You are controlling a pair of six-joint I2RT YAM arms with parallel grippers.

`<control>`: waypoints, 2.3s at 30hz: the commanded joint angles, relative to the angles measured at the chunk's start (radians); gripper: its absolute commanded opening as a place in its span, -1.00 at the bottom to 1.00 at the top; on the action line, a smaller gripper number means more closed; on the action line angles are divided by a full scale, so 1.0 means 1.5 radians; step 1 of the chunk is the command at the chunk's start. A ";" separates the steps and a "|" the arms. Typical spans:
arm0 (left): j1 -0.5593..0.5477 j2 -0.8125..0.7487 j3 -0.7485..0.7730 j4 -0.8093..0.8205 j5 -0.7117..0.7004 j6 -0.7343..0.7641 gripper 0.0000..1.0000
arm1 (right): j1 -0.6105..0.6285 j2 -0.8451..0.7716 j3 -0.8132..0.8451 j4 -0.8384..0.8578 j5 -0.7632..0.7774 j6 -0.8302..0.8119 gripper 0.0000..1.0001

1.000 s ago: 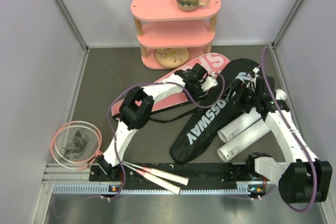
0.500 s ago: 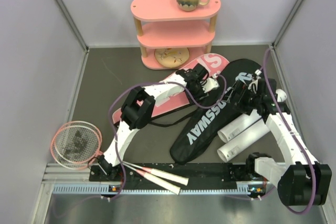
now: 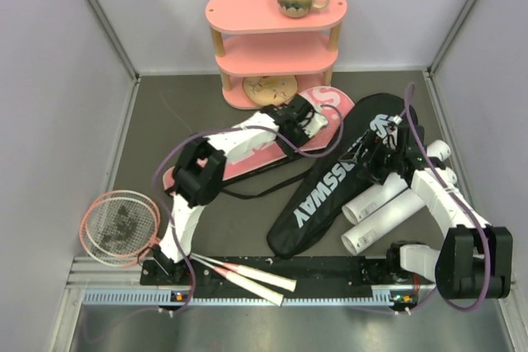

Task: Pack up the badminton gear
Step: Pick up the racket bag from the center of the board.

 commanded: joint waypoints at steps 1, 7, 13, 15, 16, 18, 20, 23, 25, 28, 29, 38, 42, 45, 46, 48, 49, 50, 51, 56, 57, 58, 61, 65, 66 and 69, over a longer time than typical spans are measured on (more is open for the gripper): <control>0.039 -0.204 -0.071 0.045 0.044 -0.139 -1.00 | 0.017 0.012 -0.020 0.131 -0.081 0.073 0.74; 0.073 -0.314 -0.127 0.044 0.094 -0.251 -1.00 | 0.107 0.015 -0.047 0.249 -0.072 0.138 0.74; 0.092 -0.390 -0.189 0.106 0.198 -0.322 -1.00 | 0.159 0.038 -0.106 0.429 -0.059 0.265 0.75; 0.092 -0.401 -0.203 0.108 0.207 -0.335 -1.00 | 0.188 0.044 -0.096 0.437 -0.044 0.281 0.75; 0.092 -0.405 -0.210 0.108 0.206 -0.354 -1.00 | 0.202 0.049 -0.073 0.433 -0.038 0.277 0.75; 0.092 -0.422 -0.222 0.116 0.198 -0.371 -1.00 | 0.227 0.062 -0.052 0.423 -0.024 0.271 0.74; 0.092 -0.434 -0.247 0.147 0.218 -0.391 -1.00 | 0.269 0.071 -0.039 0.432 0.003 0.291 0.75; 0.092 -0.441 -0.258 0.164 0.233 -0.411 -1.00 | 0.315 0.086 -0.034 0.439 0.051 0.319 0.72; 0.092 -0.439 -0.258 0.164 0.245 -0.418 -1.00 | 0.327 0.093 -0.027 0.452 0.074 0.321 0.71; 0.092 -0.442 -0.264 0.176 0.272 -0.435 -1.00 | 0.338 0.114 -0.002 0.444 0.091 0.324 0.61; 0.091 -0.442 -0.264 0.184 0.278 -0.441 -1.00 | 0.339 0.121 0.008 0.433 0.093 0.313 0.60; 0.088 -0.429 -0.276 0.239 0.279 -0.489 -1.00 | 0.355 0.048 0.042 0.254 0.182 0.212 0.72; 0.088 -0.413 -0.280 0.288 0.325 -0.530 -1.00 | 0.339 0.004 0.009 0.295 0.178 0.125 0.65; 0.088 -0.410 -0.298 0.331 0.361 -0.558 -1.00 | 0.333 0.004 0.023 0.296 0.154 0.059 0.26; 0.088 -0.410 -0.312 0.352 0.364 -0.563 -1.00 | 0.330 0.000 0.026 0.292 0.144 0.051 0.10; 0.088 -0.406 -0.320 0.367 0.374 -0.579 -1.00 | 0.329 -0.024 0.034 0.264 0.152 0.040 -0.54; 0.088 -0.405 -0.325 0.371 0.374 -0.585 -1.00 | 0.328 -0.034 0.038 0.243 0.158 0.025 -0.76; 0.088 -0.404 -0.331 0.393 0.381 -0.590 -1.00 | 0.329 -0.057 0.045 0.223 0.161 0.016 -1.00; 0.088 -0.402 -0.344 0.406 0.385 -0.602 -1.00 | 0.328 -0.067 0.073 0.160 0.163 0.008 -1.00; 0.081 -0.362 -0.357 0.470 0.423 -0.638 -1.00 | 0.319 -0.105 0.173 0.076 0.127 0.026 -1.00; 0.079 -0.356 -0.363 0.483 0.440 -0.647 -1.00 | 0.314 -0.081 0.205 0.077 0.100 0.049 -1.00; 0.073 -0.346 -0.366 0.494 0.446 -0.657 -1.00 | 0.307 -0.061 0.227 0.069 0.087 0.089 -1.00; 0.063 -0.328 -0.374 0.545 0.449 -0.683 -1.00 | 0.279 0.042 0.314 0.060 0.028 0.161 -1.00; 0.062 -0.290 -0.365 0.571 0.481 -0.724 -1.00 | 0.264 0.142 0.403 0.023 0.031 0.148 -0.11; 0.062 -0.285 -0.372 0.612 0.490 -0.735 -1.00 | 0.259 0.161 0.449 -0.005 0.013 0.105 0.05; 0.064 -0.271 -0.377 0.646 0.510 -0.766 -1.00 | 0.258 0.217 0.538 -0.148 0.031 -0.010 0.39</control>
